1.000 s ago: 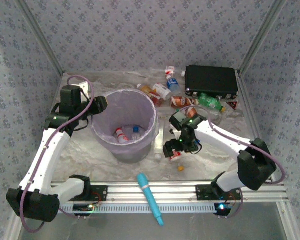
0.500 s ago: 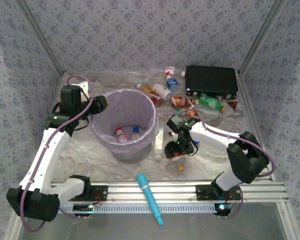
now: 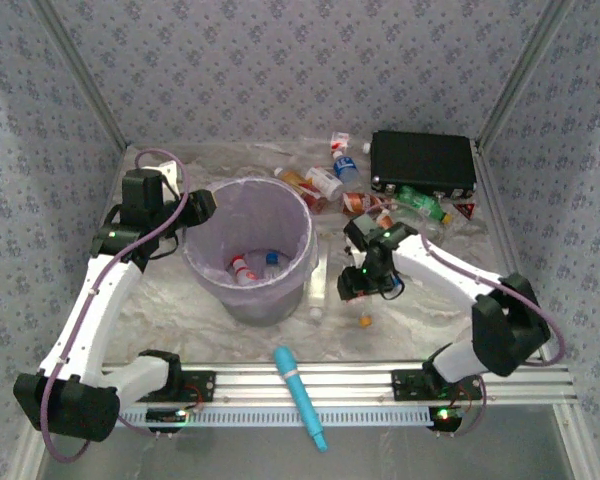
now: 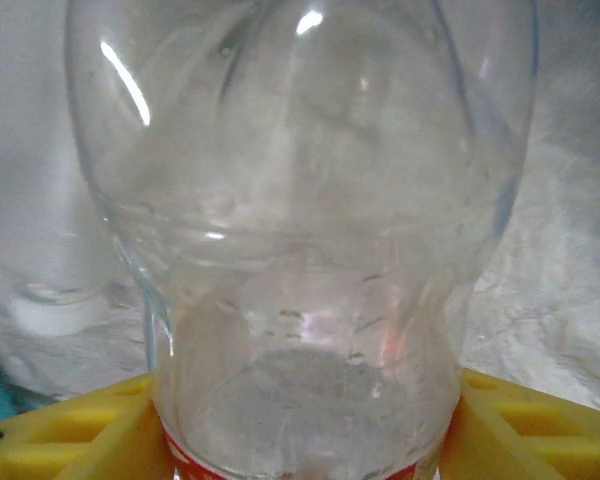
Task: Put the plastic bottles in the bin
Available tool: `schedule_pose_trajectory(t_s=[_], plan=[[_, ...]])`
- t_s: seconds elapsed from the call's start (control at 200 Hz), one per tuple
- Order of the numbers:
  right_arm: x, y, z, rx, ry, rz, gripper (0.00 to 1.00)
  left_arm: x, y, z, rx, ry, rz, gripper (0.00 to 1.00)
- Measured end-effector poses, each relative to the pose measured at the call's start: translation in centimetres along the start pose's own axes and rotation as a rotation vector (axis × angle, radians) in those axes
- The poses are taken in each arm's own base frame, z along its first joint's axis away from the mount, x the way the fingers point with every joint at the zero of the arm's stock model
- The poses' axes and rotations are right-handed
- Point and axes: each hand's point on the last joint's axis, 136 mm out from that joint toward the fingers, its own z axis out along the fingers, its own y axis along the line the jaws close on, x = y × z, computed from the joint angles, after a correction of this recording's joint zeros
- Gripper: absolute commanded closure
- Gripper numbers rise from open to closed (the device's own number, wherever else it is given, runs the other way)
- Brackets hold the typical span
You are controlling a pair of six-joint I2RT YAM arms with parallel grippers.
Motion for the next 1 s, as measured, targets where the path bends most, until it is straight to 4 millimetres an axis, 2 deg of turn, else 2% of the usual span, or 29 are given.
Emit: schedule_pose_trajectory(t_s=[0.3, 0.405, 0.55, 0.635, 0.715, 0.81, 0.9, 0.999], plan=[[-5.5, -0.1, -10.5, -0.013, -0.253, -0.041, 0.38, -0.2, -0.1, 0.1, 0.005, -0.01, 0.002, 0.45], [-7.9, 1.0, -15.0, -0.021, -0.381, -0.091, 0.38, -0.2, -0.1, 0.1, 0.005, -0.009, 0.002, 0.45], [-11.2, 2.7, -22.5, -0.024, -0.595, -0.166, 0.38, -0.2, -0.1, 0.1, 0.004, -0.01, 0.002, 0.45], [-12.3, 4.1, -25.4, -0.037, -0.678, -0.211, 0.38, -0.2, -0.1, 0.1, 0.005, -0.01, 0.002, 0.45], [-13.0, 6.7, -26.7, -0.071, -0.717, -0.278, 0.38, -0.2, -0.1, 0.1, 0.005, -0.011, 0.002, 0.45], [-13.9, 10.9, -26.7, -0.122, -0.722, -0.376, 0.38, -0.2, -0.1, 0.1, 0.005, -0.01, 0.002, 0.45], [-14.5, 15.2, -25.2, -0.17, -0.689, -0.473, 0.38, -0.2, -0.1, 0.1, 0.006, -0.01, 0.003, 0.45], [-14.7, 19.0, -22.1, -0.207, -0.618, -0.553, 0.39, -0.2, -0.1, 0.1, 0.006, -0.01, 0.003, 0.45]])
